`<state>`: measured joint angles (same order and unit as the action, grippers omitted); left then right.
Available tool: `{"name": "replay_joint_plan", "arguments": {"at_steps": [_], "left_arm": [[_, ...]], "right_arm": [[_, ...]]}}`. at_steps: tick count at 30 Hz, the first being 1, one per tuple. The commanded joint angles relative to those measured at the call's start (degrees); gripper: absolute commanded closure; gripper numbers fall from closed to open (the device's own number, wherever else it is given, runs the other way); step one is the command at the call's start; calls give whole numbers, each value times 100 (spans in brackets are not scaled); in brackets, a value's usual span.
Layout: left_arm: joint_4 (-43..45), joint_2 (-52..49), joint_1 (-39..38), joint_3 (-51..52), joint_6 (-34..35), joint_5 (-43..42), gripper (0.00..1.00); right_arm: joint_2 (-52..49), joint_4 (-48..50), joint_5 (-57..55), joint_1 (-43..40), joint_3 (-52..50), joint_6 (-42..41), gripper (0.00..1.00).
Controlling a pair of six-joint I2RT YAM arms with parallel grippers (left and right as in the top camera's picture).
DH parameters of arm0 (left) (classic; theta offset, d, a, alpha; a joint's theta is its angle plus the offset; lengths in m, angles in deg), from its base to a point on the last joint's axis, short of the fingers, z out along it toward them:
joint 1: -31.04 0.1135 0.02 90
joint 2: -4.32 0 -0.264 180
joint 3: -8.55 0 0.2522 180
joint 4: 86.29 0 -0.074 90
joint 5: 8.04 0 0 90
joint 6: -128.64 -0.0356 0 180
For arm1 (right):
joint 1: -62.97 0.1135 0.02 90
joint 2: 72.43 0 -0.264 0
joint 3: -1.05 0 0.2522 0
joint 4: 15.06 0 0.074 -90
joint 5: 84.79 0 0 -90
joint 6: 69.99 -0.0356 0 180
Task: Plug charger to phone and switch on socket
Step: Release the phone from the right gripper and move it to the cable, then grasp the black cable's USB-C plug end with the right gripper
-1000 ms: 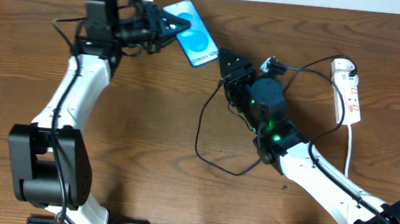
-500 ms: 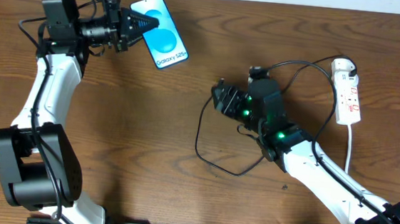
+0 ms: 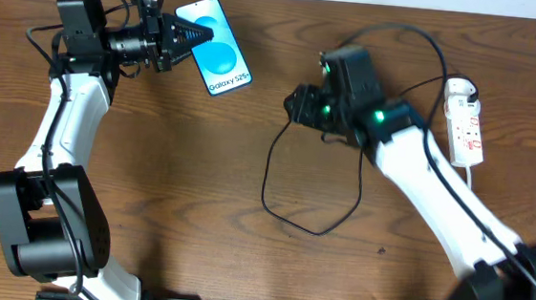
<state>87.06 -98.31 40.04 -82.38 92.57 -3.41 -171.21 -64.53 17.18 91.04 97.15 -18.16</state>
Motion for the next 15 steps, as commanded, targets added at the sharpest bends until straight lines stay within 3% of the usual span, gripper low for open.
{"name": "replay_joint_plan", "arguments": {"at_steps": [1, 15], "left_arm": [[28, 81, 26, 11, -76, -98, 93], [28, 81, 26, 11, -76, -96, 93]], "right_arm": [[-754, -136, -4, -87, 535, 44, 60], [-2312, 46, -564, -98, 876, -332, 62]]}}
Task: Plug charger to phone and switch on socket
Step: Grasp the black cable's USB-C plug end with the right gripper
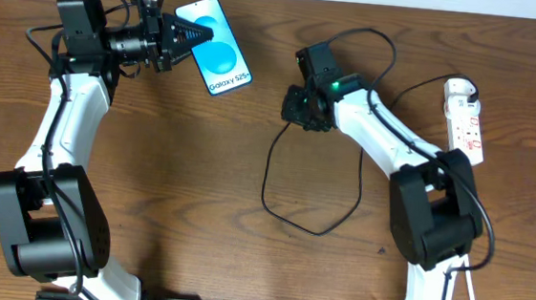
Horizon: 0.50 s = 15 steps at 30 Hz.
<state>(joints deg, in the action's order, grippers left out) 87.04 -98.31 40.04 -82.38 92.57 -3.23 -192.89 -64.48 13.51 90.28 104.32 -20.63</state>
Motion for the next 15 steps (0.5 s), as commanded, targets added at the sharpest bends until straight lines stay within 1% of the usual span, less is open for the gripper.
{"name": "replay_joint_plan", "arguments": {"at_steps": [1, 7, 15], "left_arm": [[31, 81, 26, 11, -76, -114, 93], [31, 81, 26, 11, -76, -111, 93], [31, 81, 26, 11, -76, -114, 93]], "right_arm": [[-205, 72, -197, -22, 160, -76, 62], [-343, 299, -245, 59, 157, 96, 62], [-466, 273, -669, 203, 155, -31, 64]]}}
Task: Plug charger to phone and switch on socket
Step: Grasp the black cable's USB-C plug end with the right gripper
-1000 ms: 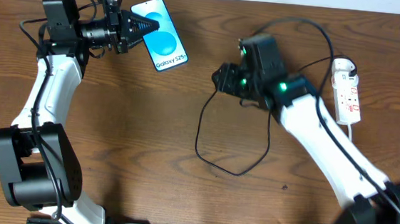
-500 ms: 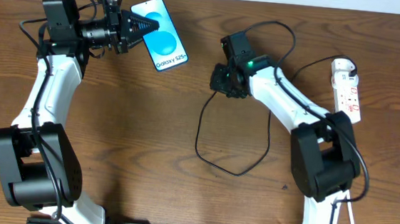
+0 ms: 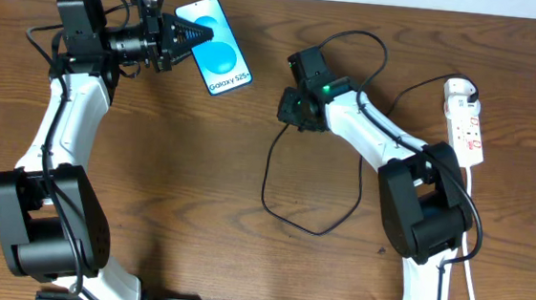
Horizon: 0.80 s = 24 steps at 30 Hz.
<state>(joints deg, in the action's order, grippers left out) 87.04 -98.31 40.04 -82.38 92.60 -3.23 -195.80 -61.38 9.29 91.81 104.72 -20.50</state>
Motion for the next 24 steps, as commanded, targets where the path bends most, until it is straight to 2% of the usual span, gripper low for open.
{"name": "replay_joint_plan", "arguments": {"at_steps": [1, 13, 15, 18, 19, 24], "left_arm": [[31, 81, 26, 11, -79, -114, 93], [31, 81, 26, 11, -79, -114, 93], [31, 81, 26, 11, -79, -116, 93], [31, 81, 26, 11, -79, -114, 93], [31, 81, 26, 11, -79, -116, 93], [28, 81, 26, 11, -79, -114, 93]], "right_arm": [[-203, -48, -245, 50, 116, -105, 64], [-433, 2, -289, 90, 116, -503, 73], [-516, 20, -289, 94, 116, -608, 78], [-658, 22, -192, 94, 116, -623, 92], [-706, 17, -149, 94, 116, -623, 99], [-737, 92, 444, 4, 118, -442, 99]]}}
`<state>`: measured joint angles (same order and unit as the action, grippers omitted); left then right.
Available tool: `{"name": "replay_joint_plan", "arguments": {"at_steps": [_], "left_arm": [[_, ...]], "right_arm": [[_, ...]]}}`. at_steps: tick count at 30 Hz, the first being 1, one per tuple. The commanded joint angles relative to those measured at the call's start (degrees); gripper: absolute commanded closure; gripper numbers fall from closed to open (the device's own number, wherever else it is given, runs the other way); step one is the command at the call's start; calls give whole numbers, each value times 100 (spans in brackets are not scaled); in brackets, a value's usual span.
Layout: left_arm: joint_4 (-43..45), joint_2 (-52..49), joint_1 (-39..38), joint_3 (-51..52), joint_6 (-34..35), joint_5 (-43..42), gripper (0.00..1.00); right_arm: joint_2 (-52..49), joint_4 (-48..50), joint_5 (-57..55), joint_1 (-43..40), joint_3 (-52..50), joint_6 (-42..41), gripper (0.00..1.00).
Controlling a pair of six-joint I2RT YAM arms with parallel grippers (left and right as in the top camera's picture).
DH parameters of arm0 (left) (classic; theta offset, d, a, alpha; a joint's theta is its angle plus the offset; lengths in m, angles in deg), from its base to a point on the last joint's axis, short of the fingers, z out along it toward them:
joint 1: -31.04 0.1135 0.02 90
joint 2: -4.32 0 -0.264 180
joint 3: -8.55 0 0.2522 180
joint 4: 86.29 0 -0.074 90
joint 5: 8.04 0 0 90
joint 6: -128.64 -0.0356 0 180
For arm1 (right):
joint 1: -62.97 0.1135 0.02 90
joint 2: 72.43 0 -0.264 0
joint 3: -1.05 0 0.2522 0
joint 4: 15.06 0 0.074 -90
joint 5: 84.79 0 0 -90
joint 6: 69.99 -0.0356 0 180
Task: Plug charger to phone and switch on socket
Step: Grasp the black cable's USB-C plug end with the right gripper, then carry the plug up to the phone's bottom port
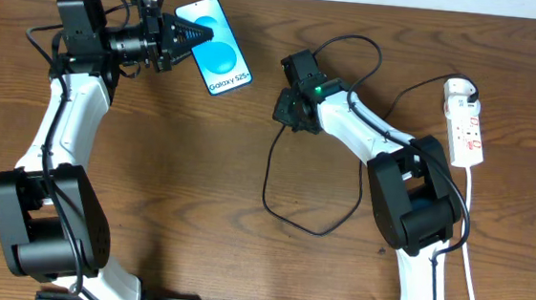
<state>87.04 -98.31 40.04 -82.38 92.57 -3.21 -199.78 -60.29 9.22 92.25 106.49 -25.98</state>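
The phone (219, 62), its blue screen marked Galaxy S25+, lies slanted at the back left of the wooden table. My left gripper (203, 35) reaches in from the left, its fingers closed to a point over the phone's left edge. My right gripper (286, 107) hovers a short way right of the phone, shut on the end of the black charger cable (287, 214). The cable drops from it and loops across the middle of the table. The plug itself is hidden under the fingers. The white socket strip (467, 123) lies at the far right.
The socket strip's white cord (471, 252) runs down the right edge of the table (178, 191). A second black cable (353, 46) arcs over my right wrist. The right arm's elbow (418, 195) stands over the table's right half.
My right gripper has shifted slightly to the left, closer to the phone, still holding the cable end. The left gripper and the phone have not moved.
At first my right gripper held the cable end right of centre, with the arm stretched out to the lower right. The forearm then stood folded nearer the middle. At each later moment the gripper was a little further left. The left gripper stayed on the phone throughout.
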Motion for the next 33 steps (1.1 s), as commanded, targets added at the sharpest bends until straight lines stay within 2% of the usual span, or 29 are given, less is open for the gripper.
{"name": "replay_joint_plan", "arguments": {"at_steps": [1, 6, 9, 15, 19, 25, 29, 33], "left_arm": [[28, 81, 26, 11, -76, -116, 93], [28, 81, 26, 11, -76, -118, 93], [31, 81, 26, 11, -76, -118, 93], [31, 81, 26, 11, -76, -120, 93], [31, 81, 26, 11, -76, -177, 93], [33, 81, 26, 11, -79, -339, 93], [33, 81, 26, 11, -79, -490, 93], [31, 81, 2, 11, -79, -490, 93]], "right_arm": [[-319, 26, 688, -83, -59, 247, 99], [-94, 409, 2782, -490, -59, 1705, 99], [125, 407, 3764, -763, -61, 2295, 99], [575, 166, 5106, -1102, -61, 3259, 99], [855, -188, 5512, -1176, -63, 3731, 99], [1648, -413, 5619, -1204, -380, 3991, 99], [2459, -264, 5646, -1370, -1139, 4048, 99], [3259, 411, 5755, -1427, -2179, 3703, 99]]}}
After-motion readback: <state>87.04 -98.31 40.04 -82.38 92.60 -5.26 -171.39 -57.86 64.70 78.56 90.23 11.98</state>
